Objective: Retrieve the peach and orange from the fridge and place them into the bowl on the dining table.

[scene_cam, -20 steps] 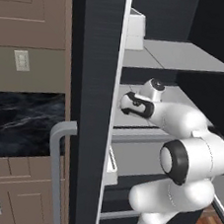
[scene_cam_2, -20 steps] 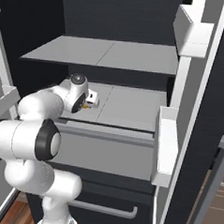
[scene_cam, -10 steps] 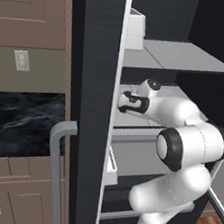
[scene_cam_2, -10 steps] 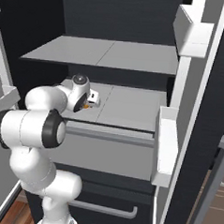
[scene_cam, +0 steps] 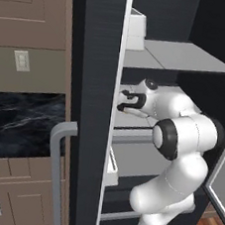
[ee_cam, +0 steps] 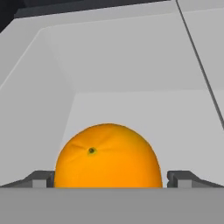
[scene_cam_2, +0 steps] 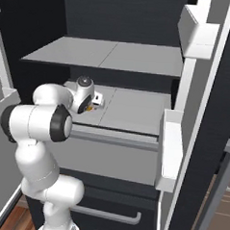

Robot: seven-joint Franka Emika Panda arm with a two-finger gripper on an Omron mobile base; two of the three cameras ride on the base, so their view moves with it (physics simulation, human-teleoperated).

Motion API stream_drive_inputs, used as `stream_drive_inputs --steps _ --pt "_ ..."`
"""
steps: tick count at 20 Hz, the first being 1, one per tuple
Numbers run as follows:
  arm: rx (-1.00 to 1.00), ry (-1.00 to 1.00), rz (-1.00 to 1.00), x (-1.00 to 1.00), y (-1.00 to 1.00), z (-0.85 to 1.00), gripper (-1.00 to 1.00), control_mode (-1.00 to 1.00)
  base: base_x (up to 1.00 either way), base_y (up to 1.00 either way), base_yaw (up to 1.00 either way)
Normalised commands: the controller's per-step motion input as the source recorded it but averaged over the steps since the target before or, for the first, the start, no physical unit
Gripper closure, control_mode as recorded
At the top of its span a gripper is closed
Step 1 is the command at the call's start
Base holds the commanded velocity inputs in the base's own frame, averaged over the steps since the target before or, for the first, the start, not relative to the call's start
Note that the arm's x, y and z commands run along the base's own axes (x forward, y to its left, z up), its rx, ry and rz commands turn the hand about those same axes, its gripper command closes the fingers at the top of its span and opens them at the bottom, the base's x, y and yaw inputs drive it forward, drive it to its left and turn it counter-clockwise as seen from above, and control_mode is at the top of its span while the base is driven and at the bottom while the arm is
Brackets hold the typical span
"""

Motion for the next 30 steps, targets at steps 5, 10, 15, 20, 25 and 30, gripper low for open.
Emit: stream_drive_inputs --steps 5,10,15,20,25,30 --pt "0.00 0.00 0.00 0.08 0.02 -0.24 -1.00 -1.00 0.00 0.00 0.00" --pt "0.00 0.00 0.00 0.00 0.06 -0.36 -1.00 -1.00 0.00 0.00 0.00" --pt "0.00 0.00 0.00 0.00 0.12 -0.41 -1.00 -1.00 0.00 0.00 0.00" --pt "0.00 0.00 0.00 -0.04 0.12 -0.58 -1.00 -1.00 0.00 0.00 0.00" --pt "0.00 0.01 -0.02 -0.35 0.01 -0.63 -1.00 -1.00 0.00 0.00 0.00" --pt "0.00 0.02 -0.04 -0.52 0.00 -0.62 -1.00 -1.00 0.00 0.00 0.00"
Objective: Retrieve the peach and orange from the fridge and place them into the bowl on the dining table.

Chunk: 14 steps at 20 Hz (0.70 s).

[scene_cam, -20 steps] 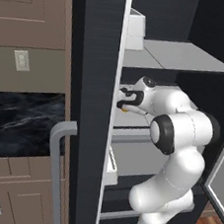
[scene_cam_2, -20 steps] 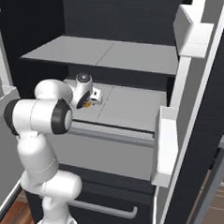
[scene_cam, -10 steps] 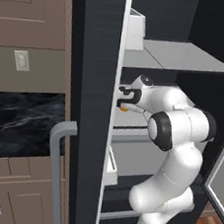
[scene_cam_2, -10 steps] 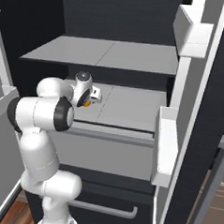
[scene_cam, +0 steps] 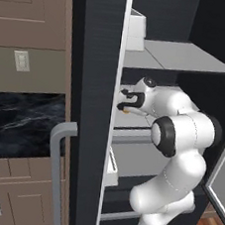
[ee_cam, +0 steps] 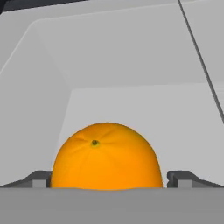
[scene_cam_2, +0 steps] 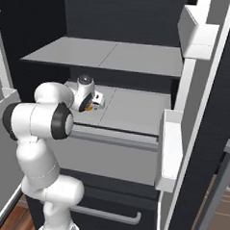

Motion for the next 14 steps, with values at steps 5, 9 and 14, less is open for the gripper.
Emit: stream_drive_inputs --steps 5,9,14 --pt "0.00 0.00 -0.01 -0.11 0.00 -0.45 1.00 -1.00 0.00 0.00 0.00" --pt "0.00 0.00 0.00 0.00 0.03 -0.42 1.00 -1.00 0.00 0.00 0.00" --pt "0.00 0.00 0.00 -0.04 0.00 -0.08 1.00 -1.00 0.00 0.00 0.00"
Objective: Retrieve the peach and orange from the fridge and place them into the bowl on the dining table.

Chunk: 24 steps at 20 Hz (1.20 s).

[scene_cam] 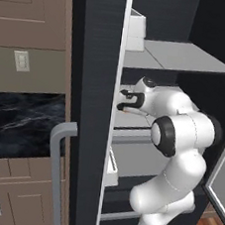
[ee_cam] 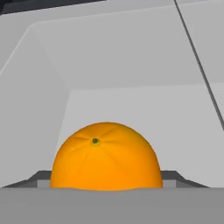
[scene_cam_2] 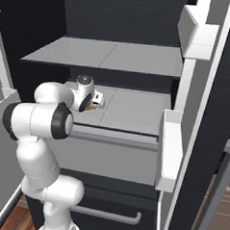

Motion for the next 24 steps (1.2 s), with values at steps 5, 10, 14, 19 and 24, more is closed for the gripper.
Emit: stream_drive_inputs --steps 5,10,14,19,24 --pt "0.00 0.00 0.00 -0.75 -0.01 0.00 1.00 -1.00 0.00 0.00 0.00" --pt "0.00 -0.02 0.03 -1.00 -0.21 0.84 1.00 -1.00 0.00 0.00 0.00" --pt "-0.03 -0.05 0.04 -1.00 -0.24 1.00 1.00 -1.00 0.00 0.00 0.00" --pt "-0.04 0.00 0.02 -1.00 -0.06 1.00 1.00 -1.00 0.00 0.00 0.00" --pt "-0.02 -0.02 0.00 -1.00 -0.05 1.00 1.00 -1.00 0.00 0.00 0.00"
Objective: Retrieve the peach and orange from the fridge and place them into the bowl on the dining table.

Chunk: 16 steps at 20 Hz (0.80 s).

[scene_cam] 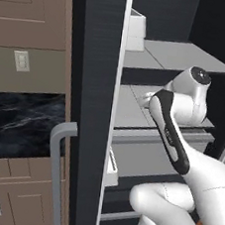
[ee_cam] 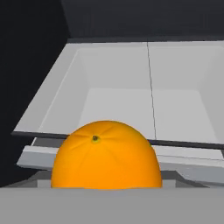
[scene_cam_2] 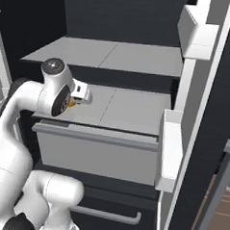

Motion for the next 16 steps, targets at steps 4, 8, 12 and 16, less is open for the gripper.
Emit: stream_drive_inputs --steps 4,8,12,16 --pt "0.00 -0.10 0.00 -1.00 -0.23 0.87 1.00 -1.00 0.00 0.00 0.00" --pt "0.00 -0.10 0.00 -1.00 -0.43 0.12 1.00 -1.00 0.00 0.00 0.00" --pt "0.00 -0.05 0.00 -1.00 -0.28 -0.11 1.00 -1.00 0.00 0.00 0.00" --pt "0.00 -0.01 0.00 -0.94 -0.06 -0.23 1.00 -1.00 0.00 0.00 0.00"
